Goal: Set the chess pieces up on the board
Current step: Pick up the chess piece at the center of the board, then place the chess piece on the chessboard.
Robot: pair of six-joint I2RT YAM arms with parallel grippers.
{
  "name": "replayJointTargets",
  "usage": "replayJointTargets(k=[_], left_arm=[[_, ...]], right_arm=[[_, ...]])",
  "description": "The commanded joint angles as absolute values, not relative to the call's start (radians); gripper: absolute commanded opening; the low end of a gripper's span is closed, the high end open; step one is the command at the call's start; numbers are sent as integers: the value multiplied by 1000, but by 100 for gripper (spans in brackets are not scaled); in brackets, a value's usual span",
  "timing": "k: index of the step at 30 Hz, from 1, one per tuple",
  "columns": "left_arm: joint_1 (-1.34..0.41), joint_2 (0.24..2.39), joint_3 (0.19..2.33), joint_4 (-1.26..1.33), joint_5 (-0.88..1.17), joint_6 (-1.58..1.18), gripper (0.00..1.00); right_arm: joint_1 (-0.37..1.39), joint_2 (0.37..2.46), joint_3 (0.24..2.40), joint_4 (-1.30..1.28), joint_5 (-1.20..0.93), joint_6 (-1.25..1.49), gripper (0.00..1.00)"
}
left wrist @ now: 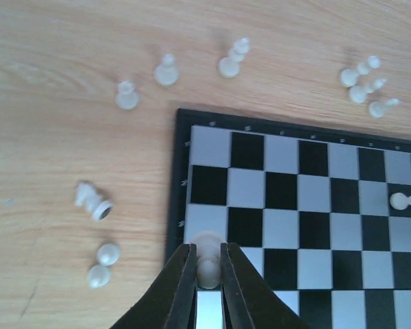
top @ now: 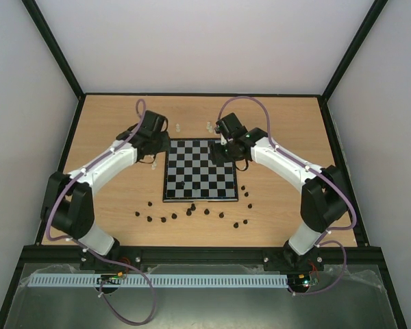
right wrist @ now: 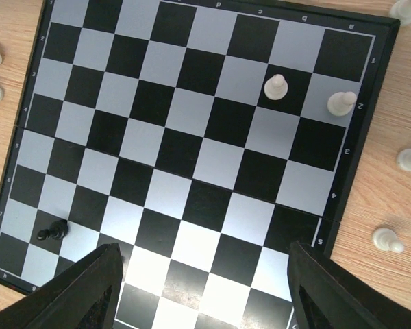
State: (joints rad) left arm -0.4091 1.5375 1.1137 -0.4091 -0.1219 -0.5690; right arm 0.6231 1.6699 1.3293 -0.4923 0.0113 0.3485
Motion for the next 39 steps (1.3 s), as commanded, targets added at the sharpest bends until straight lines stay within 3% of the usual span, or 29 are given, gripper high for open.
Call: replayJointTargets(k=[1, 14, 39], left_arm=[[-441, 1652, 1218, -479, -106, -526, 13], [-459, 1907, 1359, -445, -116, -505, 14], [-436, 1994, 1399, -449, -166, -497, 19]], right_arm=[[626, 1627, 1326, -511, 53, 357, 67], [617, 1575, 1324, -526, 89, 362, 67], [616, 1589, 1311, -510, 72, 359, 67]])
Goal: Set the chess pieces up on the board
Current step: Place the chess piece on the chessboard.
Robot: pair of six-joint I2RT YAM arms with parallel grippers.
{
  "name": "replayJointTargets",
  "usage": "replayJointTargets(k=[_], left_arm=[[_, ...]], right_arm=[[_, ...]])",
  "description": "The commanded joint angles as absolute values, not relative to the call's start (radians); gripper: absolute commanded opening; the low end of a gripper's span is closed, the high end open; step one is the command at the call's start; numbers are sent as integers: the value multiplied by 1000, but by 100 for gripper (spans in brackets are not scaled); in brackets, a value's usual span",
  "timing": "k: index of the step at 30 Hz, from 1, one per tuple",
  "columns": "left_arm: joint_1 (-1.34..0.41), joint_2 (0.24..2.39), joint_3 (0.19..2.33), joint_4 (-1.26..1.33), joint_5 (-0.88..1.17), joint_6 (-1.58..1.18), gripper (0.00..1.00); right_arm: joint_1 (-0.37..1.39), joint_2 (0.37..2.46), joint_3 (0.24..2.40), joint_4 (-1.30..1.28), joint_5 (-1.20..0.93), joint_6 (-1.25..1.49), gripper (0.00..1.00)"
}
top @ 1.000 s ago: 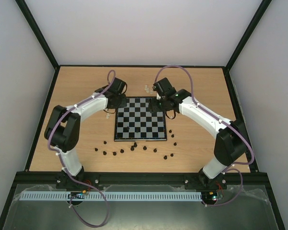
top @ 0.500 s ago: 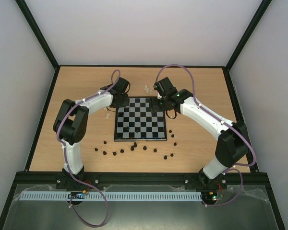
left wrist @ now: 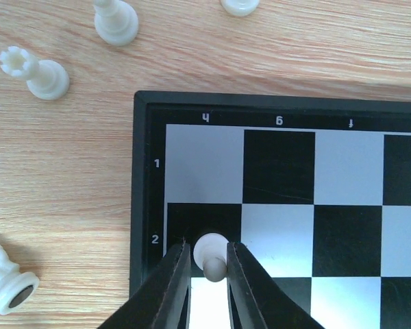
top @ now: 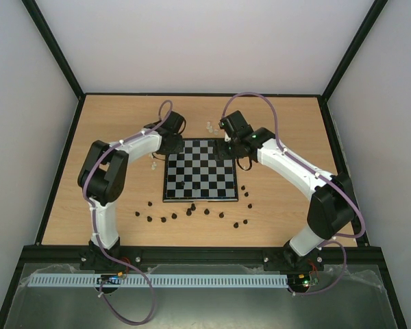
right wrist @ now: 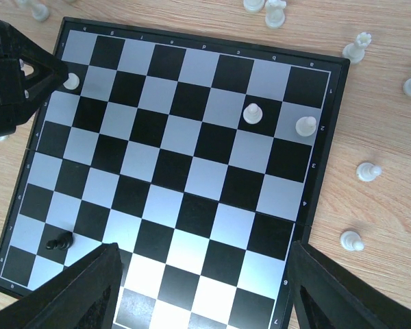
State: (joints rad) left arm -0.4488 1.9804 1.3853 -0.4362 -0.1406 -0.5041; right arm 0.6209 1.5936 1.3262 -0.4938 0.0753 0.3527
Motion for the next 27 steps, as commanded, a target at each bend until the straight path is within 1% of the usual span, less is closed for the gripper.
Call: replayJointTargets(k=[1, 6, 9, 13, 15, 18, 23, 25, 27], left_arm=[[-434, 1994, 1398, -449, -168, -497, 19], [-433, 1991, 1401, -445, -160, -497, 20], [-438, 1937, 1393, -452, -151, -500, 24], [-451, 1819, 1345, -469, -173, -511, 40], [-450, 1757, 1298, -476, -191, -523, 50], [-442, 1675, 1204, -482, -216, -546, 59], [-408, 1602, 1052, -444, -211, -572, 63], [-393, 1596, 1011, -423, -199, -575, 63], [-385, 1600, 990, -412, -193, -574, 61]], right_arm=[[617, 1589, 1310, -507, 72, 359, 67], [617, 1594, 1309, -506, 65, 359, 67], [617, 1590, 1308, -506, 67, 359, 67], [616, 1588, 1308, -505, 60, 361, 67], [617, 1586, 1305, -501, 54, 360, 67], [617, 1583, 1302, -496, 40, 362, 67], [617, 1582, 1298, -488, 14, 362, 67], [618, 1583, 1296, -485, 8, 362, 67], [619, 1582, 1295, -485, 3, 362, 67]])
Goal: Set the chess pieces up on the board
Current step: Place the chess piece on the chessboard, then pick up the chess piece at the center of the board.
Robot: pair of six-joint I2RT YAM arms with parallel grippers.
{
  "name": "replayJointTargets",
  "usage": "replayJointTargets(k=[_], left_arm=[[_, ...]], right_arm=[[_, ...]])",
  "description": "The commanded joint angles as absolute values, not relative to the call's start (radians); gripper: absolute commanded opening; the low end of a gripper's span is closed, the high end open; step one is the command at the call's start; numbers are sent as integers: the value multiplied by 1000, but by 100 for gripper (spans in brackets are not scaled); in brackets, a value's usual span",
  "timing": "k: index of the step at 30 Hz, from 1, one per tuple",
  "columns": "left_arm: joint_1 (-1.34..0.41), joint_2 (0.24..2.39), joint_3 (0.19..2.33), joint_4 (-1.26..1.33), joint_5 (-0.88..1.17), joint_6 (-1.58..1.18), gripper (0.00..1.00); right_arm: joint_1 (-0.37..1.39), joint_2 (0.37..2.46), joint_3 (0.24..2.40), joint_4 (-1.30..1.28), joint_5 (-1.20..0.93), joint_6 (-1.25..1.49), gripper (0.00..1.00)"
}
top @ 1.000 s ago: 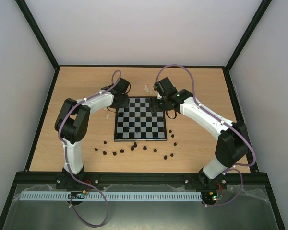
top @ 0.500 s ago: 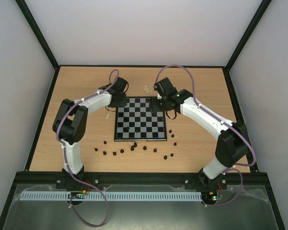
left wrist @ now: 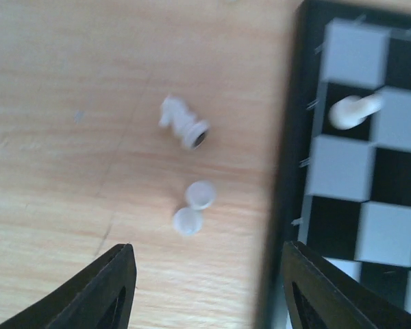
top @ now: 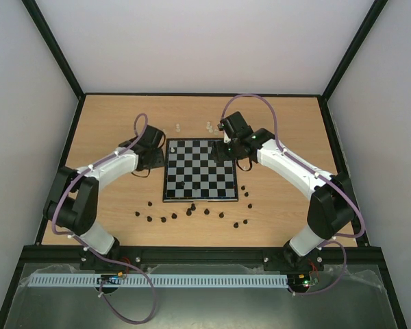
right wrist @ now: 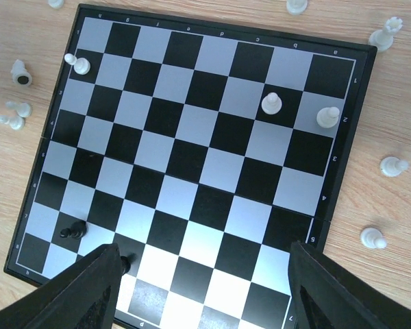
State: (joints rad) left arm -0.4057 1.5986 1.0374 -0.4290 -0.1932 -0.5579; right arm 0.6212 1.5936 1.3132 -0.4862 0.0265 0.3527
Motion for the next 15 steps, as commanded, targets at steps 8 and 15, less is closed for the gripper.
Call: replayJointTargets(k=[8, 15], left_arm=[[-365, 1649, 979, -373, -176, -561, 44], [-362, 1691, 1002, -359, -167, -547, 36]], right_arm=[[623, 1578, 1295, -488, 5, 360, 67], [624, 1583, 1293, -488, 6, 359, 67]])
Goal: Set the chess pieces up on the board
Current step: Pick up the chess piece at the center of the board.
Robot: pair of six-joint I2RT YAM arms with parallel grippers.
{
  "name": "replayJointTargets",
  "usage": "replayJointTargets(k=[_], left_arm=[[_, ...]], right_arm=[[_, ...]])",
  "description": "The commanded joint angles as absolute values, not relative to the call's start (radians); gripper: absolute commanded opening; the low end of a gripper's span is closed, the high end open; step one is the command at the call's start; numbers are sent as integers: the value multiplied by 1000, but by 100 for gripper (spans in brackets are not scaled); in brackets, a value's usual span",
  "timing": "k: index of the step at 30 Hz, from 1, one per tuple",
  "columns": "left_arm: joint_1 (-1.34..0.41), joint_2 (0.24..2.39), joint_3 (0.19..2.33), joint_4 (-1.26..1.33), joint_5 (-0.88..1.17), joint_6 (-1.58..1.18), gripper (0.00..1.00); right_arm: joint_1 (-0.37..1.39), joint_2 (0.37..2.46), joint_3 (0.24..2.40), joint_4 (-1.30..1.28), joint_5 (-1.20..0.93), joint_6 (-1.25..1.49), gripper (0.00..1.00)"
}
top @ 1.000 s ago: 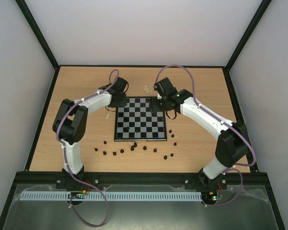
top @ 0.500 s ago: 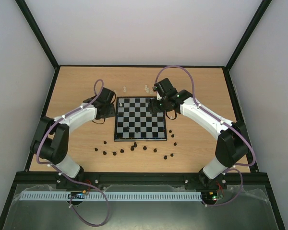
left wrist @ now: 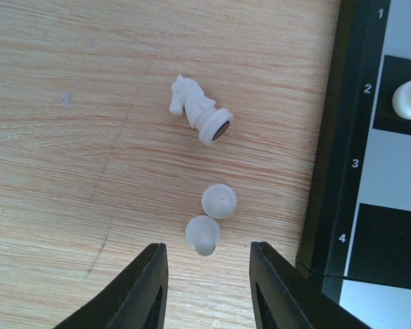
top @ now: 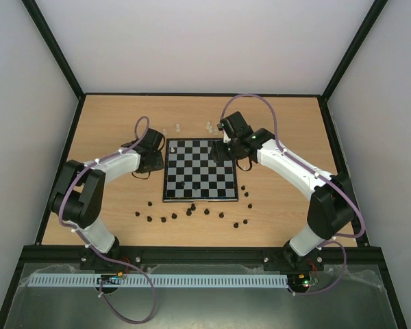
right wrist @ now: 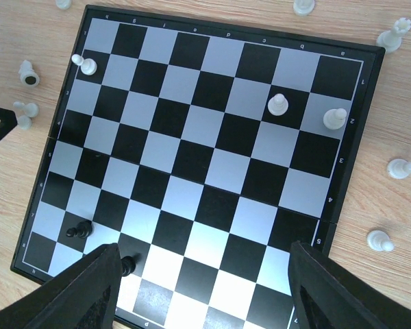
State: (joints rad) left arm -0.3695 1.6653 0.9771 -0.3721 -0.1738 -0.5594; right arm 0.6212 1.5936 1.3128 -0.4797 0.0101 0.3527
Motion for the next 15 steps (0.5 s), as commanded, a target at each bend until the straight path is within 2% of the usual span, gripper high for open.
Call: replayJointTargets(k=[1, 15], left_arm=[[-361, 1698, 1007, -358, -167, -546, 35], [-359, 1766, 1087, -378, -186, -526, 29]], right_arm=[[624, 1584, 1293, -486, 8, 360, 67], [624, 1587, 1292, -486, 8, 356, 67]])
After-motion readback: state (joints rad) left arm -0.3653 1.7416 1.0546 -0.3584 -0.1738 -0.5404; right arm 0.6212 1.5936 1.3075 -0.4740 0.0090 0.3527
